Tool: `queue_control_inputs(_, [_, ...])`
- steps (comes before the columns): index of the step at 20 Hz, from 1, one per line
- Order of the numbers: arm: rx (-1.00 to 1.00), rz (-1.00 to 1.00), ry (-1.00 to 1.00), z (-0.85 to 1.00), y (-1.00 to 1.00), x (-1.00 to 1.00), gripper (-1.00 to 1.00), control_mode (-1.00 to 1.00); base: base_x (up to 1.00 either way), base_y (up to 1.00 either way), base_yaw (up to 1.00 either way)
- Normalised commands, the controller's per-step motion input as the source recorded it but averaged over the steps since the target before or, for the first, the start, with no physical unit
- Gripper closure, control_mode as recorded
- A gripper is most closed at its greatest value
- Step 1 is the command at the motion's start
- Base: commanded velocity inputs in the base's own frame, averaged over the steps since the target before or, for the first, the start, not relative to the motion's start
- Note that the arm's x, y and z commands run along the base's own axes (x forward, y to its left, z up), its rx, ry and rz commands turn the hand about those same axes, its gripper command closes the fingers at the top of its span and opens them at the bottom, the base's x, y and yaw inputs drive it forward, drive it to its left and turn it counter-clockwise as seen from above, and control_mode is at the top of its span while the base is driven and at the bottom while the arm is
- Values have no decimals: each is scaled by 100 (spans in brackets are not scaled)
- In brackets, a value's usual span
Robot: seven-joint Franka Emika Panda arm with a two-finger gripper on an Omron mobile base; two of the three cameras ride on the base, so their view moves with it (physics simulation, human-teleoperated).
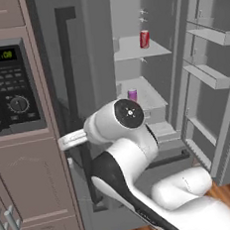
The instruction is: Open the fridge, grab two sodas, and place both sodas inside the bowl with ice on the dining counter.
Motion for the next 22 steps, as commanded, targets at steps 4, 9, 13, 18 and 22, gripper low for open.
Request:
queue_control_inputs(4, [3,-7,0,0,-57,-55,-100,-100,0,0,0])
queue_control_inputs(9, [7,-6,3,0,-99,-24,-100,-100,0,0,0])
queue_control_inputs(13, [11,-3,8,0,-95,-2,-100,-100,0,0,0])
queue_control_inputs(18, [11,0,13,-1,-47,21,-100,-100,0,0,0])
queue_control_inputs(22, [13,0,13,-3,-26,39,-100,-100,0,0,0])
